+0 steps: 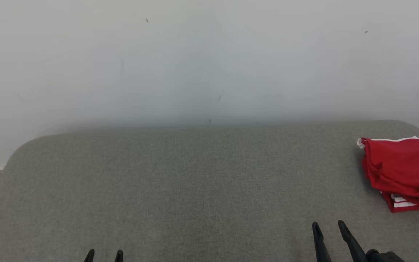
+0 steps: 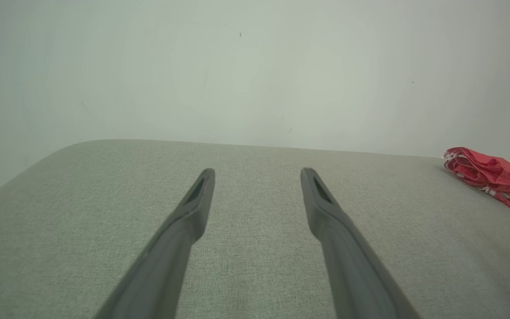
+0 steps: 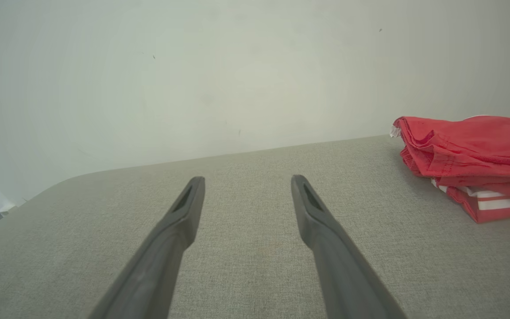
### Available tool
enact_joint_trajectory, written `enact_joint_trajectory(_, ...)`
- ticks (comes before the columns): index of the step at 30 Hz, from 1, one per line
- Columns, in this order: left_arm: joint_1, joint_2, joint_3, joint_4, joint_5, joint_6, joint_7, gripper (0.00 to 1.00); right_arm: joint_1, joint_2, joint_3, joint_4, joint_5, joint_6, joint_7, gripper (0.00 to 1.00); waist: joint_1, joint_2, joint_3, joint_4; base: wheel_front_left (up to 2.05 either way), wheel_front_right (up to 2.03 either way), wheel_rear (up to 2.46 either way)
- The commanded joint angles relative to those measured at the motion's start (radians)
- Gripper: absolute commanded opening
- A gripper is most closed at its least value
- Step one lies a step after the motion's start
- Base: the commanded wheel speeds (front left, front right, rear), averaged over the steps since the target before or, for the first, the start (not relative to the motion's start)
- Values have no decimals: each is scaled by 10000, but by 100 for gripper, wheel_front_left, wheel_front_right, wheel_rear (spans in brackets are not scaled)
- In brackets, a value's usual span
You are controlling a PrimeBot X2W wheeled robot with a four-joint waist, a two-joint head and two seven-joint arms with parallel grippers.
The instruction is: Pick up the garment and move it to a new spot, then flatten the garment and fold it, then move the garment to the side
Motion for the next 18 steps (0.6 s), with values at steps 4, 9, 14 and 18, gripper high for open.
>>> enact_joint_trajectory(4,83,1,53,65,93,28,-7,100,64,-23,-60,-33,-36,-5,-37,100,1,1,56,0,0,0,0)
enact_joint_trajectory(9,47,1,-6,77,84,38,-7,100,83,-19,-91,-23,-17,-5,-37,100,1,1,94,31,0,0,0)
enact_joint_trajectory(14,81,1,-39,73,4,21,-7,100,57,-13,-64,83,35,-5,-37,100,1,1,103,20,0,0,0)
enact_joint_trajectory(18,-2,0,-35,24,-48,67,0,0,33,-3,-53,126,0,0,0,0,2,1,95,8,0,0,0)
